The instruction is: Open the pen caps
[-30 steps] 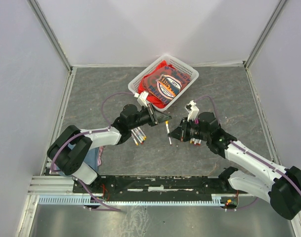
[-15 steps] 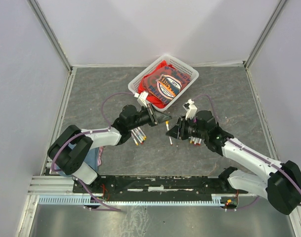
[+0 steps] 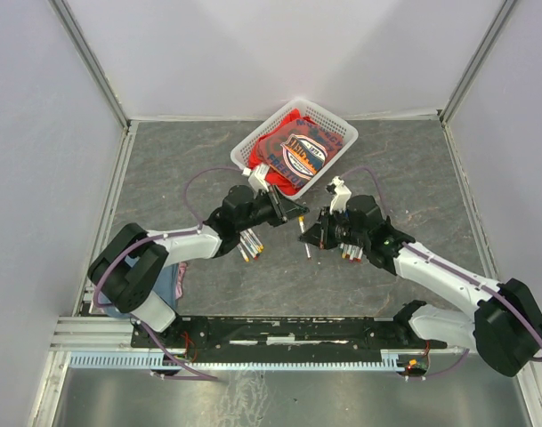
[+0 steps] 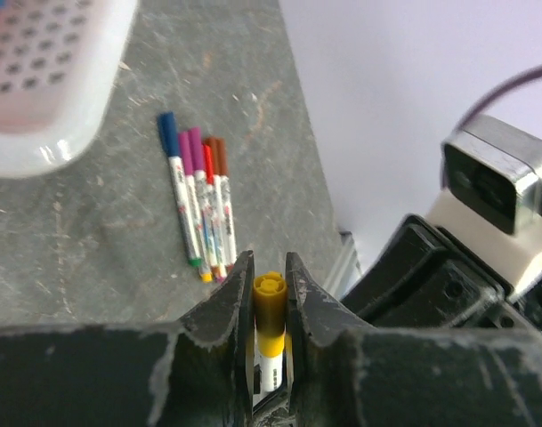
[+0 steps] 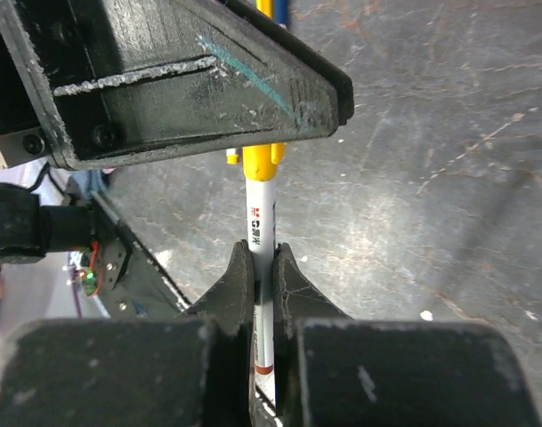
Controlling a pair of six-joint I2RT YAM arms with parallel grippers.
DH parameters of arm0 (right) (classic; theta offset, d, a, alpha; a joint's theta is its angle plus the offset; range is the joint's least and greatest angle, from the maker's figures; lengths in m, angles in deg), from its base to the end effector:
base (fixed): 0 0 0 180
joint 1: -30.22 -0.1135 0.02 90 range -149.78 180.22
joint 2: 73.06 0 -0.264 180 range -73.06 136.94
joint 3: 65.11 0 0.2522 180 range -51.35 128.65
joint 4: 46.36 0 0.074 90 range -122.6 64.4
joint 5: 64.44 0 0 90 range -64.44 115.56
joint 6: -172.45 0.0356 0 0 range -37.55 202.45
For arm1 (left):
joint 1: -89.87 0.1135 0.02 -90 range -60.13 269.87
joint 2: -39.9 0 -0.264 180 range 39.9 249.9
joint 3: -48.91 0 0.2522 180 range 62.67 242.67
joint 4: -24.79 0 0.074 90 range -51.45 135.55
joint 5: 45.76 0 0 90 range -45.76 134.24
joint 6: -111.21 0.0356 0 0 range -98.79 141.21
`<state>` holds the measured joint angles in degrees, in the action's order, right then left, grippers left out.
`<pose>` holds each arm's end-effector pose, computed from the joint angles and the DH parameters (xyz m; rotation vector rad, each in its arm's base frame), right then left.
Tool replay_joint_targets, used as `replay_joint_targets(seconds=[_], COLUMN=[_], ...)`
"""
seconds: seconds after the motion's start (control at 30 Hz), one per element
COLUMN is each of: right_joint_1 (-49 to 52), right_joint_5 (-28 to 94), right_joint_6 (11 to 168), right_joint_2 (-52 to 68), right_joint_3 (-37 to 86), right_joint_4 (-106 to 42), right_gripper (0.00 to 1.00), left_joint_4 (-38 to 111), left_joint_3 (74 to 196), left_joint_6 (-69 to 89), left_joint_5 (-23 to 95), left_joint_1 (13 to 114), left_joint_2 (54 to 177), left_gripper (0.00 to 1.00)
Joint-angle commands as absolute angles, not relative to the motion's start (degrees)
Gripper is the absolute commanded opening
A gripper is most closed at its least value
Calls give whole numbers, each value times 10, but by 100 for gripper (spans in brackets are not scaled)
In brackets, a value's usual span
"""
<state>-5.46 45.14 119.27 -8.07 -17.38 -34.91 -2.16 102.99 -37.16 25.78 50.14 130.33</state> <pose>0.1909 0.1517 0.2263 -0.2058 2.2321 1.0915 0.2477 -0.2205 0.2104 -0.0512 1.9907 -1.4737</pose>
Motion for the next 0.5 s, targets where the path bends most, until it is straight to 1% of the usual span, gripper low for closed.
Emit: replay_joint_targets(seconds=[0.0, 0.23, 0.4, 0.47], right_joint_1=[-54, -70, -79, -80], right_joint_5=[363, 294, 279, 283], right_joint_6=[1146, 1125, 1123, 1127], right_joint_2=[-79, -63, -50, -52], right_joint_3=[-144, -134, -131, -134], right_joint_4=[-273, -221, -215, -218], right_gripper=[1, 1, 1, 1], left_joint_4=[110, 172, 172, 144], left_joint_3=[1108, 1148, 1153, 1145], left_joint_6=[-317, -306, -291, -281], left_joint_5=[392, 545, 596, 599], left_joint_1=[504, 504, 504, 504], left_joint_2=[1267, 1277, 1272, 1263], left_gripper=[3, 3, 3, 3])
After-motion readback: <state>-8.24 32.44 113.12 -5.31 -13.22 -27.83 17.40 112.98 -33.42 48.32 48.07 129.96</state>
